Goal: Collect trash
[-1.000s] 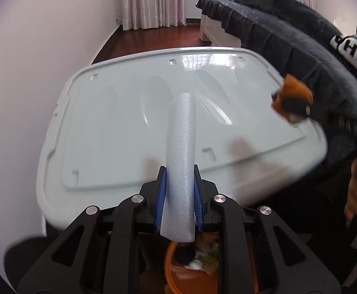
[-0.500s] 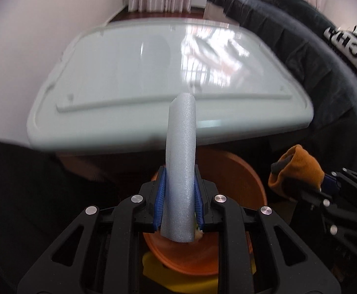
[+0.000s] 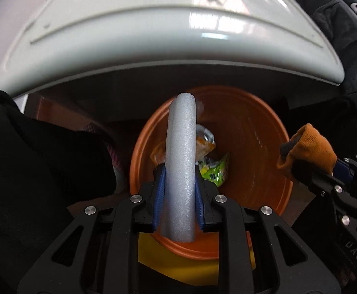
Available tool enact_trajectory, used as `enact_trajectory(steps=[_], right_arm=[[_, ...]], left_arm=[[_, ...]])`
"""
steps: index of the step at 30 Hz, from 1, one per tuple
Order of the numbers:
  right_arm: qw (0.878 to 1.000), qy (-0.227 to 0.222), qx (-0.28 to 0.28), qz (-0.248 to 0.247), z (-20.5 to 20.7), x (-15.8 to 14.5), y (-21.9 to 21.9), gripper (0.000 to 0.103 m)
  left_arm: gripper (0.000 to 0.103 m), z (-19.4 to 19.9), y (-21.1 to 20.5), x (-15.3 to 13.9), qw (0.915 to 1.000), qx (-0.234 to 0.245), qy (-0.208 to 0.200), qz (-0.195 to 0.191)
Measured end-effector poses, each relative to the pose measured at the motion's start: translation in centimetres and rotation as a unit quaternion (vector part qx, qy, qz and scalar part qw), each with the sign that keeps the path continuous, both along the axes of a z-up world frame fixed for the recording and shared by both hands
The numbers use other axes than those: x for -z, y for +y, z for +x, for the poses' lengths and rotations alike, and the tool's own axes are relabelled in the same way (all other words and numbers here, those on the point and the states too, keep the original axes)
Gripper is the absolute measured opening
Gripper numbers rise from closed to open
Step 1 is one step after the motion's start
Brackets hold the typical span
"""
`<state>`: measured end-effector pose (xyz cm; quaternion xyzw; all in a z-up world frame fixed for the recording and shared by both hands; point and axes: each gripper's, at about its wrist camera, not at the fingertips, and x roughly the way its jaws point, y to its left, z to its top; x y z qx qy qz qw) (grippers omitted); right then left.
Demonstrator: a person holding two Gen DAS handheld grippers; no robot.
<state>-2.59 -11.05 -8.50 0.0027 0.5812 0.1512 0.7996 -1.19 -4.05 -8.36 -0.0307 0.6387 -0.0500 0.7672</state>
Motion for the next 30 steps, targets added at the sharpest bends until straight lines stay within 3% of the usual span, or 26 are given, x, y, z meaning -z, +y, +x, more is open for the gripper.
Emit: enact_trajectory(steps=[10,14,15,16,18,25,30], right_arm=[[1.000,0.026,-0.004,0.007,1.4,1.2,-0.1,0.029],[1.000,0.018,-0.002,0.005,1.0,1.0,0.2,0.039],[1.000,0.015,-0.002,0.006,1.0,0.9,0.2,0.047],[1.000,0.010,-0.001,0.004,0.9,0.7,0.1,0.051],[1.000,0.001,0.002,0.003,0.8,0.4,0.0,0.054],[1.000,-0.007,0.022,0.008,0.9,-0.1,-1.1,0.055],[1.000,-0.012,0.025,0.004,0.9,-0.3,-1.0,0.065]], left_arm=[[0.021,0.1,0.4,0.7,0.9998,-0.002,0.018,0.001],[0.025,0.4,0.2,0.0,0.9999,-0.001,0.014,0.006],[0.036,0.4,0.0,-0.1,0.9998,-0.002,0.014,0.012],[0.055,0.4,0.1,-0.2,0.9997,-0.005,0.013,0.021],[0.067,0.4,0.3,-0.6,0.9996,-0.013,0.008,0.025],[0.071,0.3,0.8,-0.6,0.9993,-0.024,0.012,0.027],[0.072,0.7,1.2,-0.2,0.9991,-0.028,0.018,0.025]])
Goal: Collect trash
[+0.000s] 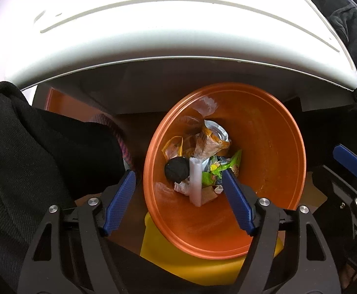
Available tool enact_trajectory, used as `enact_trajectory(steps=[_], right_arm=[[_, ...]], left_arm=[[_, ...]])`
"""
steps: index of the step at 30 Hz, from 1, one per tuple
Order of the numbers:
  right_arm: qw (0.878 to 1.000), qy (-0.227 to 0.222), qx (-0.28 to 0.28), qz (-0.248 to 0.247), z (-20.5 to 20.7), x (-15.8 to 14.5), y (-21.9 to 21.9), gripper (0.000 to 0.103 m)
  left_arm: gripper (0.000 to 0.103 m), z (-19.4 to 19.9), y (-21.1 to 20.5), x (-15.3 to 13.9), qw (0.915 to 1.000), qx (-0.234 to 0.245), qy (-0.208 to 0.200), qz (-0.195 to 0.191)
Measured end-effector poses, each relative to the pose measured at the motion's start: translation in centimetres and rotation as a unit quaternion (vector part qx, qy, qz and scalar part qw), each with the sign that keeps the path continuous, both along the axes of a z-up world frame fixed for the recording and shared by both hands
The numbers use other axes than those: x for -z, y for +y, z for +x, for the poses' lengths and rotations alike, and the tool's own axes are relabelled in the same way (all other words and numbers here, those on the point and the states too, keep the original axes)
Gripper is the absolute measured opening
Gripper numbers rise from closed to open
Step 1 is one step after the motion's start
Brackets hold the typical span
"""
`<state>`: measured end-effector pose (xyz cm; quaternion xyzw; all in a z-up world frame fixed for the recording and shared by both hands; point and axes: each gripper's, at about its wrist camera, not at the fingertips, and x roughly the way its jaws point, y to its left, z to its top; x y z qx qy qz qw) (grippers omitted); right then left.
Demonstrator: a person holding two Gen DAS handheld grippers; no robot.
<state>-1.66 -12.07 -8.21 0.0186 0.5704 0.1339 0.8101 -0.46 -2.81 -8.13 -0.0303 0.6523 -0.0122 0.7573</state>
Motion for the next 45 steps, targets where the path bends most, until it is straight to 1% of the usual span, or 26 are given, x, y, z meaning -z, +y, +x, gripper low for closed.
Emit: enact_trajectory(steps=[2,6,10,16,24,27,33,35,36,39,40,42,45], right_arm=[[1.000,-0.002,0.001,-0.001,0.0,-0.1,0.0,0.067],[1.000,-0.008,0.006,-0.003,0.1,-0.3,-0.1,0.073],[1.000,-0.015,0.008,-0.005,0.1,-0.7,-0.4,0.076],[1.000,-0.020,0.009,-0.005,0.1,-1.0,-0.5,0.076],[1.000,-0.027,0.012,-0.005,0.1,-1.3,-0.7,0.077],[0.999,-0.030,0.013,-0.005,0.0,-1.4,-0.7,0.077],[0.999,-0.031,0.014,-0.005,0.0,-1.5,-0.7,0.077],[0.999,-0.031,0.013,-0.005,0.0,-1.5,-0.7,0.077],[0.999,-0.030,0.014,-0.005,0.0,-1.5,-0.7,0.077],[0.999,-0.031,0.013,-0.005,0.0,-1.5,-0.7,0.077],[0.999,-0.031,0.013,-0.005,0.0,-1.5,-0.7,0.077],[0.999,-0.031,0.013,-0.005,0.0,-1.5,-0.7,0.077],[0.999,-0.031,0.016,0.001,0.0,-1.5,-0.9,0.077]], left_arm=[[0.073,0.2,0.3,0.3,1.0000,-0.001,0.004,0.001],[0.073,0.6,0.6,0.2,0.9999,-0.009,0.005,-0.009],[0.073,0.8,0.9,-0.3,0.9999,-0.010,-0.005,-0.012],[0.073,1.1,0.6,-1.3,0.9997,0.000,-0.024,-0.005],[0.074,1.3,0.7,-3.1,0.9980,0.005,-0.062,-0.009],[0.080,1.3,0.7,-3.4,0.9976,0.005,-0.069,-0.008],[0.081,1.4,0.7,-3.7,0.9972,0.001,-0.074,-0.007],[0.087,1.4,0.6,-3.6,0.9974,0.002,-0.072,-0.007],[0.091,1.4,0.6,-3.6,0.9974,0.004,-0.071,-0.010],[0.093,1.3,0.3,-3.4,0.9972,0.013,-0.065,-0.034],[0.093,1.3,0.1,-3.4,0.9965,0.018,-0.065,-0.048],[0.096,1.1,-0.1,-3.7,0.9949,0.024,-0.072,-0.067],[0.096,0.8,-0.1,-4.2,0.9928,0.024,-0.091,-0.074]])
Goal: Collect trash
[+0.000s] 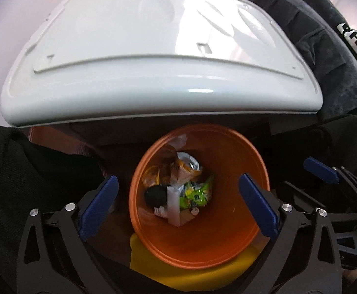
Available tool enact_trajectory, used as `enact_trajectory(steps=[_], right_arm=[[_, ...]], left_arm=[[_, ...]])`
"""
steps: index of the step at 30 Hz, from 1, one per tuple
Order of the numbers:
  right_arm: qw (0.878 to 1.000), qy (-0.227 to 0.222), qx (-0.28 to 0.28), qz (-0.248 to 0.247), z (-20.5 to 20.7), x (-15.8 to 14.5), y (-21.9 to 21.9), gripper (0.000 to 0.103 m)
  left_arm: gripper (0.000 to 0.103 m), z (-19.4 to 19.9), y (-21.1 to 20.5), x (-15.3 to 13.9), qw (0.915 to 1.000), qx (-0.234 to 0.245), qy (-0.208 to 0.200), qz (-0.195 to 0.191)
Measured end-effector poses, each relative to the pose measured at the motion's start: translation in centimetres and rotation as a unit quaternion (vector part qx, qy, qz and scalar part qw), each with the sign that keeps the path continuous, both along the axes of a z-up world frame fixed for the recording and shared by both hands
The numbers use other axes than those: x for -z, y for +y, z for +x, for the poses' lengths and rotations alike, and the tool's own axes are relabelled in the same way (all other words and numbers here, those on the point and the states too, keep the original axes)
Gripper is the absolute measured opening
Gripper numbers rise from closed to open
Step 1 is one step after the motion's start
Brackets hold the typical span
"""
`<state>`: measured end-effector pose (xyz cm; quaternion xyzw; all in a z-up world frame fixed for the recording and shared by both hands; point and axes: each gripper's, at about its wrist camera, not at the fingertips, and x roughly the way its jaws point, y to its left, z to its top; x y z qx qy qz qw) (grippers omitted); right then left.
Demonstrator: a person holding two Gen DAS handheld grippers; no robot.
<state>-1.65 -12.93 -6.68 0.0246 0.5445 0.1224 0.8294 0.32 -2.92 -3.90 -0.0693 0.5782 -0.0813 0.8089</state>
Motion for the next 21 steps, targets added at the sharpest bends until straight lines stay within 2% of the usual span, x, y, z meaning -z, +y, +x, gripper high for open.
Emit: enact_trajectory(steps=[3,5,10,12,17,21], right_arm=[[1.000,0.002,0.003,0.001,0.1,0.0,0.1,0.077],[1.000,0.000,0.004,0.002,0.1,0.0,0.1,0.077],[0.999,-0.034,0.026,-0.006,0.0,-1.0,-0.4,0.078],[0.998,-0.047,0.035,-0.013,0.1,-1.4,-0.6,0.084],[0.996,-0.069,0.044,-0.033,0.8,-1.6,-0.6,0.091],[0.993,-0.089,0.054,-0.050,1.1,-1.9,-0.9,0.097]], left_arm=[[0.096,-0.3,0.4,-0.5,0.9994,-0.007,-0.019,-0.027],[0.096,-0.3,0.6,-0.7,0.9992,-0.012,-0.024,-0.029],[0.096,0.1,1.1,-0.2,0.9995,-0.031,-0.008,0.002],[0.096,0.1,1.4,-0.3,0.9988,-0.043,-0.016,0.016],[0.096,0.1,1.7,-0.7,0.9967,-0.049,-0.038,0.053],[0.096,0.3,1.8,-0.5,0.9969,-0.046,-0.035,0.053]])
